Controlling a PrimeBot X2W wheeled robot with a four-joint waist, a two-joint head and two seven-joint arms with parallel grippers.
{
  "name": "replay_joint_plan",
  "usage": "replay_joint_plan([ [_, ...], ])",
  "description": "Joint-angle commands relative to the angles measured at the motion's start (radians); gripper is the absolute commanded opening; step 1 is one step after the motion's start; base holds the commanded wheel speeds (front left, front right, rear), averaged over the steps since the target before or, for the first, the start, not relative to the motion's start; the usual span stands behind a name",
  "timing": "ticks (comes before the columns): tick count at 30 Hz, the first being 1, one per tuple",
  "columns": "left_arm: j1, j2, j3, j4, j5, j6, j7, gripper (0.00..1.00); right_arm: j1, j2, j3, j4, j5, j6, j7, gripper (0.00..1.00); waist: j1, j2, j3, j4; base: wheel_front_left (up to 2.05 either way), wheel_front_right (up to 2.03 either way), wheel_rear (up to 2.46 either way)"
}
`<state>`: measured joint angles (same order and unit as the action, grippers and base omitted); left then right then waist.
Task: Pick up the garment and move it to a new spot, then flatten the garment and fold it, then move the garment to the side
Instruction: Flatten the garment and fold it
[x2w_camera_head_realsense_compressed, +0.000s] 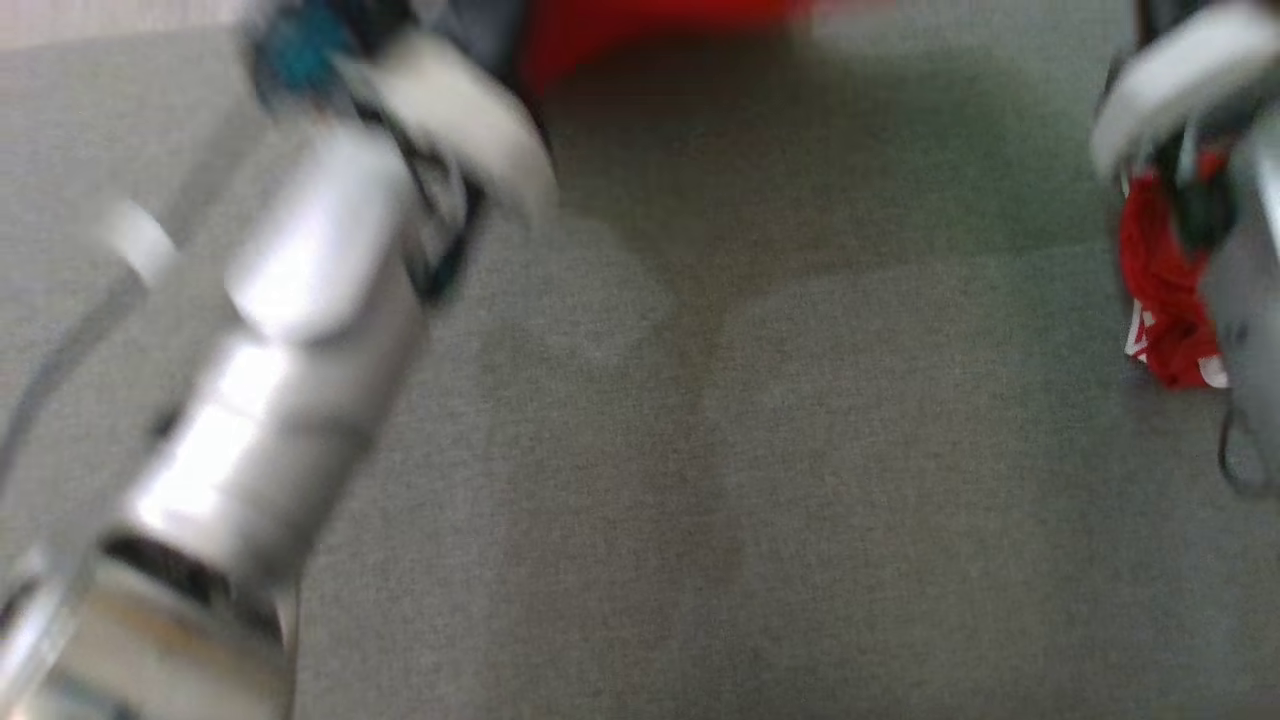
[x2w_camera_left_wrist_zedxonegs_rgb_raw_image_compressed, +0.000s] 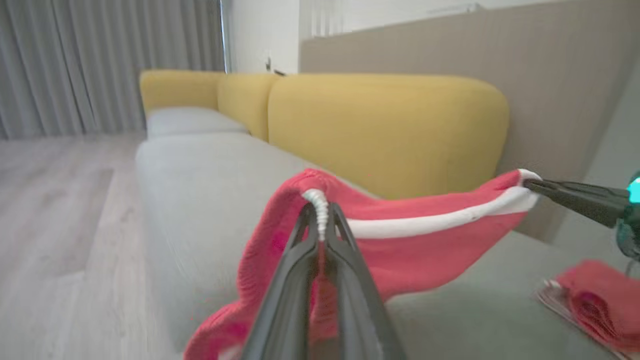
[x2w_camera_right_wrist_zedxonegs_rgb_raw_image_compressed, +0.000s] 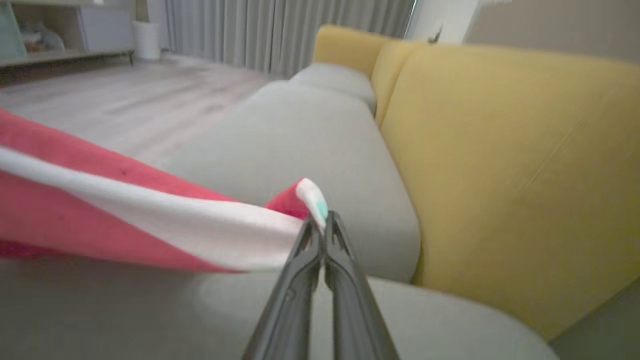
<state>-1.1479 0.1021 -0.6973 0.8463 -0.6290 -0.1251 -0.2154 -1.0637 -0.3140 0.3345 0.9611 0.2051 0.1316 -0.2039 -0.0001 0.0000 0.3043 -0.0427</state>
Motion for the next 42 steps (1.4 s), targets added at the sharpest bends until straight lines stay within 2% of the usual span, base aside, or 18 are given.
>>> replay_joint_plan([
  [1, 0.008, 0.046, -0.014, -0.048, -0.022, -0.005, 0.004, 0.0, 0.017, -0.017, 0.037, -0.022, 0.034, -0.001, 0.016, 0.0, 0.0001, 0.0, -0.022, 0.01, 0.0, 0.0, 0.0],
  [5, 0.161, 0.118, -0.17, -0.145, -0.103, -0.005, 0.041, 0.0, 0.136, -0.088, 0.194, -0.039, 0.164, -0.001, 0.106, 0.0, 0.0001, 0.0, -0.072, 0.022, 0.0, 0.0, 0.0],
  [11, 0.325, 0.227, -0.322, -0.285, -0.174, -0.005, 0.074, 0.0, 0.293, -0.235, 0.39, -0.159, 0.39, -0.001, 0.282, 0.0, 0.0001, 0.0, -0.151, 0.03, 0.0, 0.0, 0.0],
  [17, 0.426, 0.271, -0.379, -0.363, -0.181, 0.001, 0.084, 0.0, 0.41, -0.372, 0.506, -0.301, 0.577, -0.001, 0.429, 0.0, 0.0001, 0.0, -0.225, 0.033, 0.0, 0.0, 0.0],
  [24, 0.559, 0.3, -0.42, -0.478, -0.203, 0.053, 0.118, 0.0, 0.533, -0.492, 0.571, -0.474, 0.737, -0.001, 0.564, 0.0, 0.0001, 0.0, -0.307, 0.028, 0.0, 0.0, 0.0],
  [28, 0.65, 0.342, -0.439, -0.602, -0.22, 0.109, 0.143, 0.0, 0.611, -0.58, 0.563, -0.609, 0.812, -0.001, 0.636, 0.0, 0.0001, 0.0, -0.323, 0.014, 0.0, 0.0, 0.0],
  [33, 0.67, 0.378, -0.401, -0.702, -0.227, 0.184, 0.133, 0.0, 0.63, -0.615, 0.481, -0.688, 0.819, -0.001, 0.614, 0.0, 0.0001, 0.0, -0.3, 0.015, 0.0, 0.0, 0.0],
  [38, 0.606, 0.364, -0.336, -0.72, -0.227, 0.244, 0.119, 0.0, 0.564, -0.566, 0.363, -0.684, 0.718, -0.001, 0.519, 0.0, 0.0001, 0.0, -0.225, 0.037, 0.0, 0.0, 0.0],
  [42, 0.556, 0.345, -0.301, -0.69, -0.228, 0.272, 0.119, 0.0, 0.502, -0.51, 0.297, -0.656, 0.658, -0.001, 0.48, 0.0, 0.0001, 0.0, -0.17, 0.059, 0.0, 0.0, 0.0],
])
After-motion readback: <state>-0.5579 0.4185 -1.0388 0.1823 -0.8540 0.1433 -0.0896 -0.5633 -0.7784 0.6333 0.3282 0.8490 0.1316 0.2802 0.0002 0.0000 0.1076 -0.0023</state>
